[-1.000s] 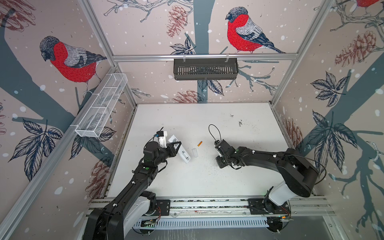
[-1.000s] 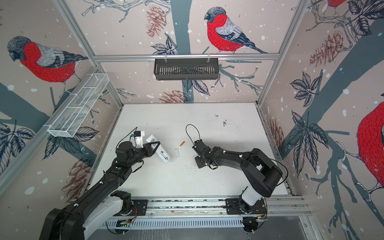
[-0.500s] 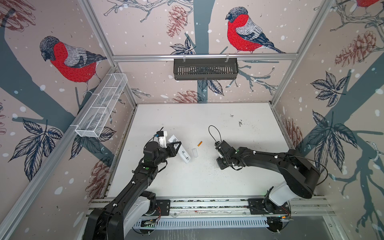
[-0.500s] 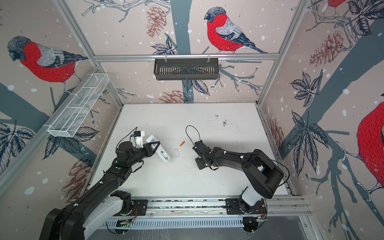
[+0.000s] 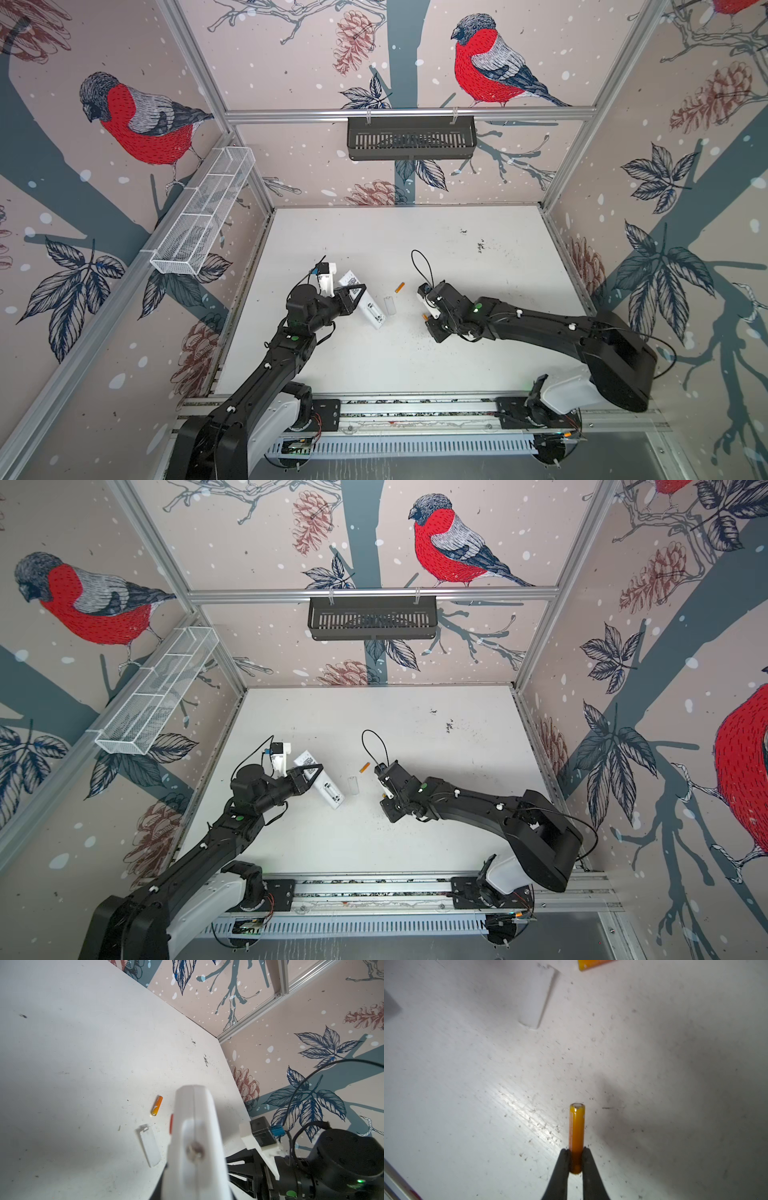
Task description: Load the batteries into the remote control
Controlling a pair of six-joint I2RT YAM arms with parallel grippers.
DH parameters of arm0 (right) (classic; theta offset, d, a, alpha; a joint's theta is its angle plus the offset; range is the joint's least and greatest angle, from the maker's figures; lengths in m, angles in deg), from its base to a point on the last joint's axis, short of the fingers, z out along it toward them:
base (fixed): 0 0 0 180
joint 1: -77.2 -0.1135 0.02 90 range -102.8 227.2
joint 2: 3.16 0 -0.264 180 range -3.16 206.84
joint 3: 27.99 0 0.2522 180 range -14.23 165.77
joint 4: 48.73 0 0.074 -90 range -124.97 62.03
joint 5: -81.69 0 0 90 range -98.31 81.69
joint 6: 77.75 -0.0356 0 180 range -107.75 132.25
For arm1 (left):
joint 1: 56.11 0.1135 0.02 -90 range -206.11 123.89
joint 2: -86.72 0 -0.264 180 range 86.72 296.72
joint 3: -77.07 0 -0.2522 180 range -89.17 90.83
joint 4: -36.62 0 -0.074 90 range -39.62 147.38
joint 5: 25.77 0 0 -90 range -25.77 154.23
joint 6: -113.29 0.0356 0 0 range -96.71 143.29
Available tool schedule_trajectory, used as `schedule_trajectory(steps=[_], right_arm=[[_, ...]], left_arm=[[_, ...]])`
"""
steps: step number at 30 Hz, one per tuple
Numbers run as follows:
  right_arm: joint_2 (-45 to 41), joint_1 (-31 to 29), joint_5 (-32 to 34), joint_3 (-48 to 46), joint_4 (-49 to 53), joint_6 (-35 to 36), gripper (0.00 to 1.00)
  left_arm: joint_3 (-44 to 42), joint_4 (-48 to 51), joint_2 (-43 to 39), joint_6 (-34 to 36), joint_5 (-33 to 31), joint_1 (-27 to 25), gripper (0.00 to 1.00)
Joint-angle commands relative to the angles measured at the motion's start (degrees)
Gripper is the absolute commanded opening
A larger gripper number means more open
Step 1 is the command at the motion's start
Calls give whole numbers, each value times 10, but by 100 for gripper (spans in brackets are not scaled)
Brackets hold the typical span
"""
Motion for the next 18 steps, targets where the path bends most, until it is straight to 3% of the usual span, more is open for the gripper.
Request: schedule_trajectory(steps=[1,11,18], right_arm=[[-19,-19,-30,12,-42,24,13],[-46,-61,-73,56,-81,20,14],[-11,-81,-77,96,-59,21,15]], left_arm=[[-7,-76,6,-32,48,1,0],[-33,-197,46,-99,105,1,0],[-28,-200,56,-100,110,1,0]])
